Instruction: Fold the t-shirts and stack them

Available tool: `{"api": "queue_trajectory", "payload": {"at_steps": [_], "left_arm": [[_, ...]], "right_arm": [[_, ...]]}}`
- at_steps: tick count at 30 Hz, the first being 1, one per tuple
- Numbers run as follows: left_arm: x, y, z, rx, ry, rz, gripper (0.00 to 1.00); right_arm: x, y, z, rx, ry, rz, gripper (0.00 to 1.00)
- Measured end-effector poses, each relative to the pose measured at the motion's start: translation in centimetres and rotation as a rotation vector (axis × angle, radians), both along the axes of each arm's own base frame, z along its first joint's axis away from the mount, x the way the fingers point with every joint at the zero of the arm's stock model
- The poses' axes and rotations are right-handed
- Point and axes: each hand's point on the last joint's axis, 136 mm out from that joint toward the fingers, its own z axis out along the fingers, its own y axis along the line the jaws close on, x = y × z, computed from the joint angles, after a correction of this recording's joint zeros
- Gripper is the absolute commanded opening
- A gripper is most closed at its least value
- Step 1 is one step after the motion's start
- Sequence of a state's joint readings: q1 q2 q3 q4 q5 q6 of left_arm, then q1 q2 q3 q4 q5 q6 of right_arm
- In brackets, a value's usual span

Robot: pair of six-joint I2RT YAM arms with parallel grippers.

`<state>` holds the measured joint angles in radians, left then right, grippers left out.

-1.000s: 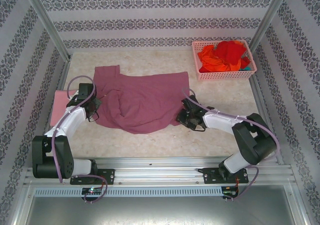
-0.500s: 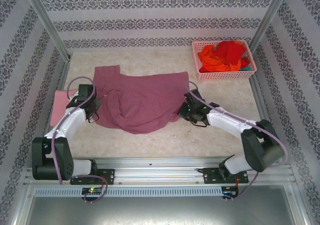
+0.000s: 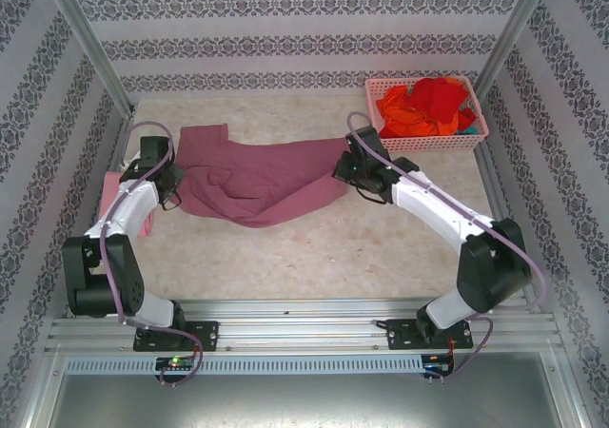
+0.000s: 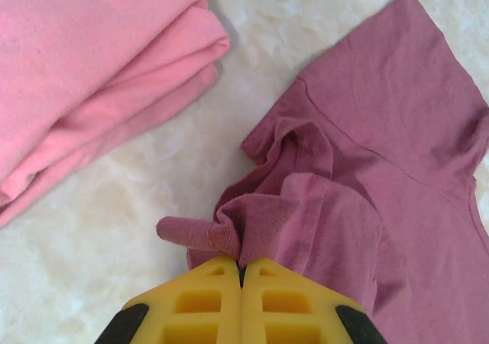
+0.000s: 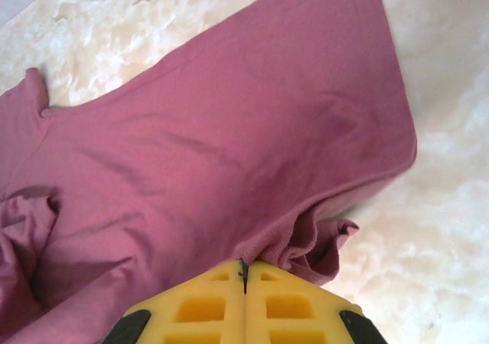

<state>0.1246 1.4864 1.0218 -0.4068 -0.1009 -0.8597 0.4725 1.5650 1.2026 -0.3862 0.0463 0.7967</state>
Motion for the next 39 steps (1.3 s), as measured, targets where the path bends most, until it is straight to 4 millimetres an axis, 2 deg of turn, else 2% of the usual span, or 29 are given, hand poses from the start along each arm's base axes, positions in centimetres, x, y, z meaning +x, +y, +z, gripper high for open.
{"api": "queue_trajectory", "payload": {"at_steps": [6, 11, 13, 14, 15, 16, 18, 21, 25, 28, 32, 35, 39], "left_arm": [[1.6, 0.0, -0.8, -0.018, 0.022, -0.021, 0.0], [1.9, -0.2, -2.0, -0.035, 0.05, -0.031, 0.0], [2.2, -0.2, -2.6, -0.036, 0.065, -0.034, 0.0], [2.4, -0.2, -2.8, -0.035, 0.071, -0.036, 0.0], [2.5, -0.2, -2.9, -0.035, 0.075, -0.038, 0.0], [2.7, -0.2, -3.0, -0.033, 0.077, -0.042, 0.0], [2.8, -0.2, -3.2, -0.03, 0.081, -0.051, 0.0], [2.9, -0.2, -3.1, -0.028, 0.08, -0.058, 0.0], [2.9, -0.3, -3.3, -0.028, 0.076, -0.062, 0.0], [2.7, -0.4, -3.8, -0.033, 0.082, -0.065, 0.0], [2.4, -0.6, -4.2, -0.045, 0.087, -0.072, 0.0], [2.4, -0.8, -4.5, -0.051, 0.083, -0.076, 0.0], [2.3, -1.0, -4.8, -0.064, 0.083, -0.084, 0.0]], "right_arm": [[4.7, 1.2, -1.4, -0.044, 0.015, 0.031, 0.0], [8.3, 2.2, -4.1, -0.089, 0.046, 0.058, 0.0], [9.5, 2.6, -5.0, -0.085, 0.055, 0.069, 0.13], [10.0, 2.6, -5.3, -0.085, 0.058, 0.074, 0.29], [10.4, 2.6, -5.5, -0.086, 0.057, 0.083, 0.42], [10.6, 2.4, -5.5, -0.085, 0.056, 0.087, 0.46], [10.7, 2.0, -5.1, -0.091, 0.044, 0.098, 0.49], [9.5, 1.0, -4.1, -0.086, -0.001, 0.099, 0.51], [5.2, -0.7, -3.7, -0.053, -0.029, 0.116, 0.53], [2.6, -1.4, -5.1, -0.006, -0.018, 0.142, 0.53], [0.4, -1.9, -8.8, 0.05, 0.06, 0.172, 0.52], [0.3, -1.4, -10.4, 0.107, 0.094, 0.2, 0.52], [0.8, -0.7, -11.4, 0.167, 0.103, 0.221, 0.52]]}}
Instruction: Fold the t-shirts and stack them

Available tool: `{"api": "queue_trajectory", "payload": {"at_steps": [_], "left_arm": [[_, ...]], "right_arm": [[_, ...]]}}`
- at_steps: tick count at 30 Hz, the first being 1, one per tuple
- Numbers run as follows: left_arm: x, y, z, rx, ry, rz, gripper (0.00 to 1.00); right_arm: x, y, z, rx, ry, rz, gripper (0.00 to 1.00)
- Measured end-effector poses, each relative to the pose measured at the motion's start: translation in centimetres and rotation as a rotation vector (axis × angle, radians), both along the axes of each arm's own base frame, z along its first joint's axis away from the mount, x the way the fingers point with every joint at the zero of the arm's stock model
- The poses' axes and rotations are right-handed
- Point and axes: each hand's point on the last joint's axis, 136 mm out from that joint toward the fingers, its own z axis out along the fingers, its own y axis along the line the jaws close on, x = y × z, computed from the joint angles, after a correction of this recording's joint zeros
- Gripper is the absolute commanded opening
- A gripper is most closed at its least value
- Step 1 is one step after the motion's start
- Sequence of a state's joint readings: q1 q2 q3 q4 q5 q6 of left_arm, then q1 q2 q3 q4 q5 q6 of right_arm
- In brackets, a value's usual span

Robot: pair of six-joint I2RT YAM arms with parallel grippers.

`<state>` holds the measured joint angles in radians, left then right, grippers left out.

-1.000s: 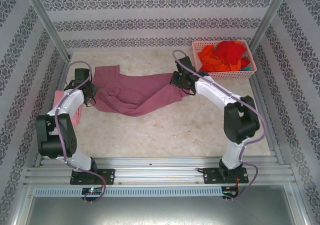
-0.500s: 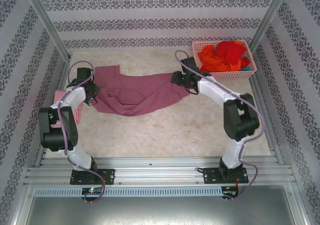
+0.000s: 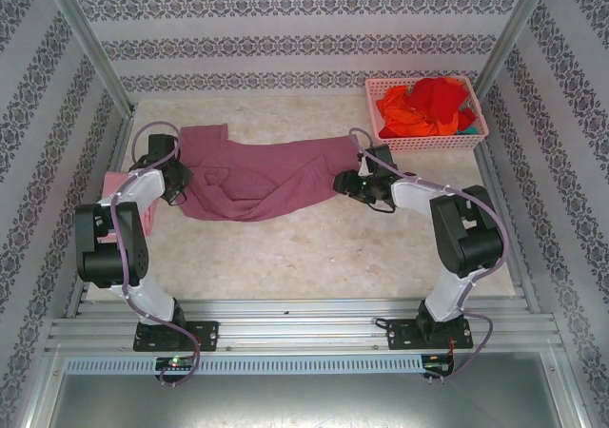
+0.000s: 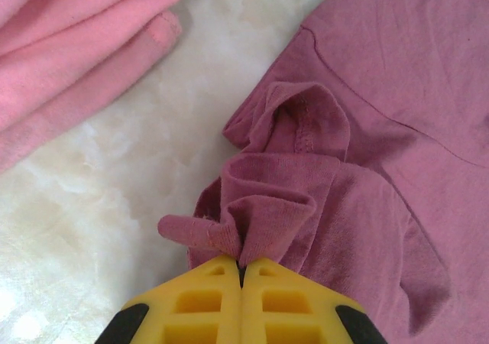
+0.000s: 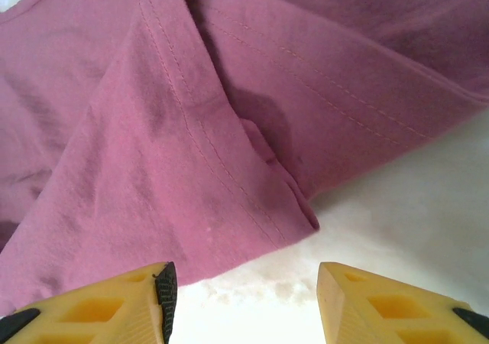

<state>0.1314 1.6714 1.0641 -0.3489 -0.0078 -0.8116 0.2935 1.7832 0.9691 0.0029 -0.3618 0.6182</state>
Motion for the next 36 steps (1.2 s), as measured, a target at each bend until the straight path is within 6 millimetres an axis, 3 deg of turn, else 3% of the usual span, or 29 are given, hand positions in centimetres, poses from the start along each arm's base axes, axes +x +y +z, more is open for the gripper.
{"api": "queue_trajectory", "payload": {"at_steps": [6, 13, 26, 33, 36], "left_arm": [[-0.2, 0.0, -0.3, -0.001, 0.003, -0.001, 0.0], [-0.2, -0.1, -0.3, -0.002, 0.003, -0.001, 0.0], [-0.1, -0.2, -0.2, -0.007, 0.001, -0.004, 0.0], [-0.4, -0.2, -0.1, -0.006, -0.002, -0.004, 0.0], [-0.4, -0.2, 0.0, -0.006, -0.007, -0.004, 0.0]], "right_arm": [[0.2, -0.2, -1.7, 0.019, 0.036, 0.0, 0.52], [0.6, -0.1, -2.1, 0.035, 0.04, 0.004, 0.5], [2.6, 0.3, -1.8, 0.105, -0.018, -0.011, 0.27], [2.8, 0.6, -1.6, 0.129, -0.019, -0.021, 0.0], [2.5, 0.5, -1.5, 0.13, -0.019, -0.023, 0.0]]}}
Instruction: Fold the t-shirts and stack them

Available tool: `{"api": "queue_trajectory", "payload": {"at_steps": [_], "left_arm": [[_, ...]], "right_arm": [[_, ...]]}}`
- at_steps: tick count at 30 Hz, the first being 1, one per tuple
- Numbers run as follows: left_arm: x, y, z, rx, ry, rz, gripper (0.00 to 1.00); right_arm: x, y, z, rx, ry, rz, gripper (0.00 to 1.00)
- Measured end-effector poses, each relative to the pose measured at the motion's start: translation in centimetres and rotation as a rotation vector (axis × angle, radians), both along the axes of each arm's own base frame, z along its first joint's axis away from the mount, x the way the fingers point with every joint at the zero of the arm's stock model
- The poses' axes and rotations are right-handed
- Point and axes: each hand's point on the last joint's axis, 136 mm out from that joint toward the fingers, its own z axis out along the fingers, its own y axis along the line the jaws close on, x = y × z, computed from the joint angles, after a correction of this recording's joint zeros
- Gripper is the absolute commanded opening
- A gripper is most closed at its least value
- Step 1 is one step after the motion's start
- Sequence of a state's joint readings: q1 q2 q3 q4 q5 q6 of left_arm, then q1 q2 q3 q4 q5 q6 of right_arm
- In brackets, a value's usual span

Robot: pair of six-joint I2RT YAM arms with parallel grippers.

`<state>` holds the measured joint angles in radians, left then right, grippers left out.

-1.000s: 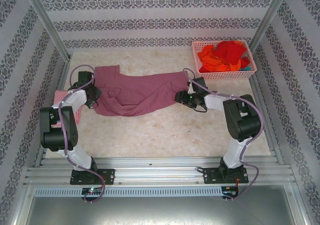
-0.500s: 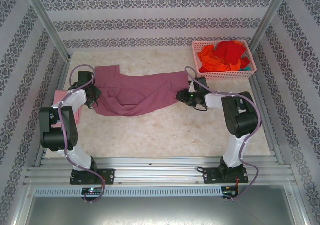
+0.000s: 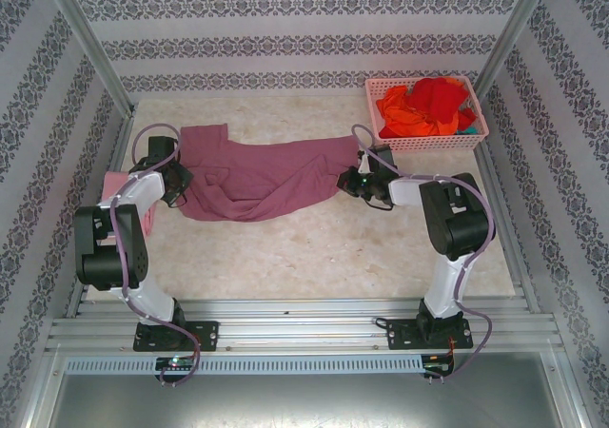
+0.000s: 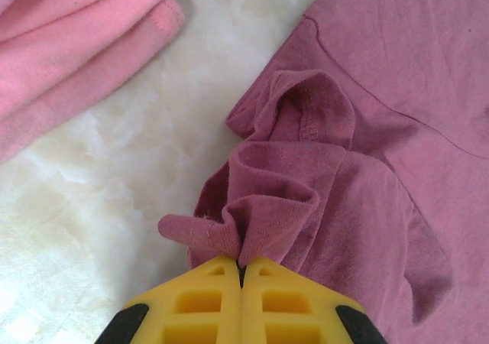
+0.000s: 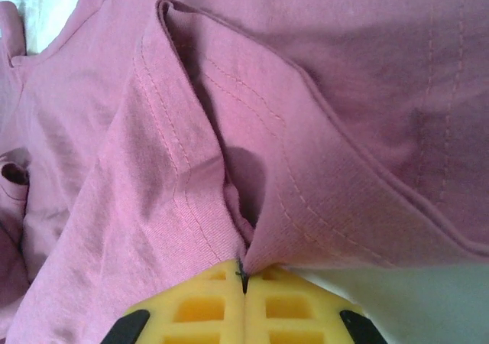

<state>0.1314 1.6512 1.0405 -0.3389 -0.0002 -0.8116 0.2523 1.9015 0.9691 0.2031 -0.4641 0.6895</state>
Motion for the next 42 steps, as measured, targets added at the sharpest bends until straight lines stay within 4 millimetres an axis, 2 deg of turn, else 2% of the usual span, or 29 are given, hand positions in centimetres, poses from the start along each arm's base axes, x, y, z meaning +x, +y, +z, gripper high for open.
{"api": "queue_trajectory", "payload": {"at_steps": [3, 8, 12, 15, 16, 19, 21, 24, 27, 31, 34, 36, 38, 42], "left_arm": [[0.0, 0.0, 0.1, 0.0, -0.004, 0.0, 0.0], [-0.1, 0.0, 0.3, 0.0, -0.011, 0.0, 0.0], [-0.3, 0.0, 1.3, 0.002, -0.036, 0.003, 0.0], [-0.2, 0.0, 2.8, 0.006, -0.075, 0.004, 0.0], [-0.2, 0.0, 3.2, 0.007, -0.087, 0.005, 0.0], [-0.2, 0.0, 4.2, 0.01, -0.112, 0.006, 0.0], [-0.1, 0.0, 4.4, 0.01, -0.117, 0.005, 0.0], [-0.1, -0.1, 4.4, 0.009, -0.118, 0.004, 0.0], [-0.1, -0.2, 4.4, 0.004, -0.119, 0.001, 0.0], [0.0, -0.4, 4.4, -0.011, -0.123, -0.003, 0.0], [0.1, -0.5, 4.3, -0.016, -0.124, -0.002, 0.0], [0.1, -0.5, 4.3, -0.02, -0.123, -0.002, 0.0], [0.1, -0.5, 4.2, -0.02, -0.122, -0.002, 0.0], [0.1, -0.6, 3.9, -0.025, -0.117, -0.003, 0.0]], "right_arm": [[-0.9, -0.3, 0.6, -0.001, -0.003, -0.003, 0.0], [-2.2, -1.0, 2.9, -0.002, -0.04, -0.026, 0.0], [-3.1, -1.8, 6.1, -0.01, -0.092, -0.053, 0.0], [-3.3, -2.4, 9.1, -0.015, -0.153, -0.078, 0.05], [-3.4, -2.6, 10.0, -0.02, -0.167, -0.085, 0.0], [-3.3, -2.9, 11.8, -0.046, -0.184, -0.09, 0.0], [-3.1, -3.1, 12.3, -0.06, -0.183, -0.092, 0.0], [-3.7, -3.2, 11.5, -0.078, -0.143, -0.09, 0.05], [-4.6, -3.0, 10.0, -0.104, -0.088, -0.069, 0.05], [-6.3, -1.1, 7.3, -0.149, -0.007, -0.006, 0.04], [-7.8, 0.4, 5.1, -0.179, 0.048, 0.034, 0.17], [-8.9, 1.0, 3.8, -0.189, 0.083, 0.045, 0.21], [-9.8, 1.0, 2.7, -0.198, 0.115, 0.042, 0.27], [-9.9, 0.6, 1.6, -0.214, 0.141, 0.025, 0.31]]}}
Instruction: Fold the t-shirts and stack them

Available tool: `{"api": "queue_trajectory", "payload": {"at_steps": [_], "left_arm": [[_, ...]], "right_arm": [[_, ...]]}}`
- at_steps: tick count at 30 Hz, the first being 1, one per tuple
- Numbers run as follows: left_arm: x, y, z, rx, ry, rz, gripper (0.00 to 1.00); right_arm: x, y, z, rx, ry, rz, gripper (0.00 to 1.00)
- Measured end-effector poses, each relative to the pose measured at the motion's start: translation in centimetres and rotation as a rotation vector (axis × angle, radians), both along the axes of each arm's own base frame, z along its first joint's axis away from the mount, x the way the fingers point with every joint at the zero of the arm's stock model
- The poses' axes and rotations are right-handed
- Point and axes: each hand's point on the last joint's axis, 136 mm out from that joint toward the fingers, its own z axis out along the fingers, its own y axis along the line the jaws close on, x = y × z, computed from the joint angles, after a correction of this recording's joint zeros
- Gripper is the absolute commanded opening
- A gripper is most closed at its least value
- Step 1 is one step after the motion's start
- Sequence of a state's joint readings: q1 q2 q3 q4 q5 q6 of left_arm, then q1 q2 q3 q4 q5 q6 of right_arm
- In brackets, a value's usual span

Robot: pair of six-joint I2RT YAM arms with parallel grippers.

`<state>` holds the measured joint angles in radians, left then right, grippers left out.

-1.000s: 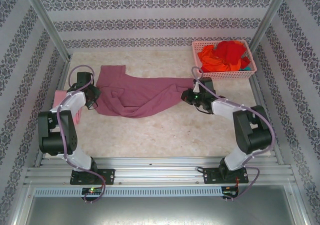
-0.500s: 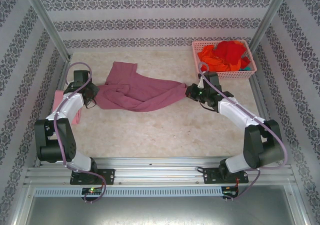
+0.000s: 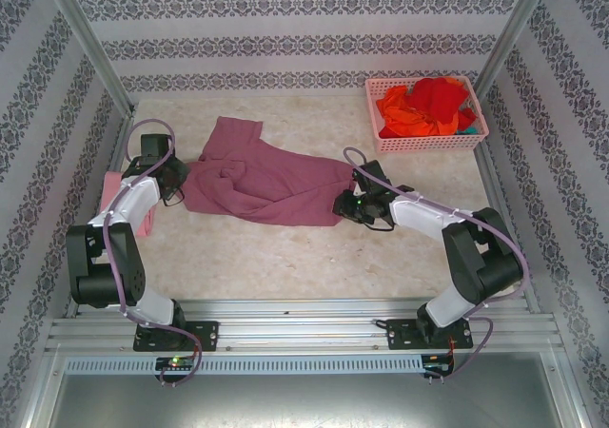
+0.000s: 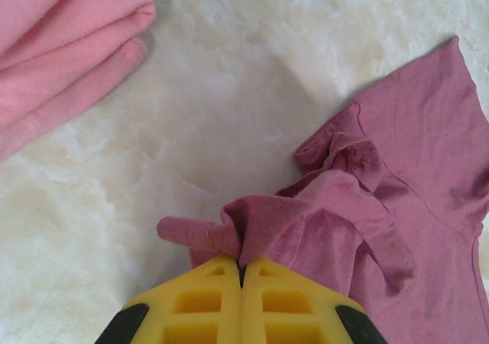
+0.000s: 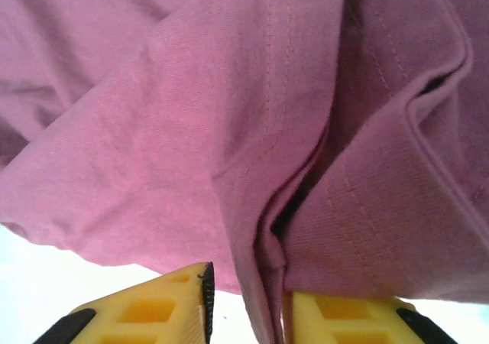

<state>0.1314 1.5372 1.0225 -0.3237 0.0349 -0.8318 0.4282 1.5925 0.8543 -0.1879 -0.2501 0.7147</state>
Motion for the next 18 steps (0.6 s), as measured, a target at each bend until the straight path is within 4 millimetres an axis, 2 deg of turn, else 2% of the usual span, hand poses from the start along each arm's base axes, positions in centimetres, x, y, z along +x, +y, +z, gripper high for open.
{"api": "queue_trajectory", "payload": {"at_steps": [9, 18], "left_arm": [[-0.3, -0.2, -0.8, -0.014, 0.017, -0.002, 0.0], [-0.3, -0.2, -0.9, -0.015, 0.018, -0.002, 0.0]], "right_arm": [[-0.6, -0.2, -0.1, -0.007, 0.027, -0.012, 0.36], [-1.5, -0.1, 2.8, -0.003, -0.021, -0.004, 0.36]]}}
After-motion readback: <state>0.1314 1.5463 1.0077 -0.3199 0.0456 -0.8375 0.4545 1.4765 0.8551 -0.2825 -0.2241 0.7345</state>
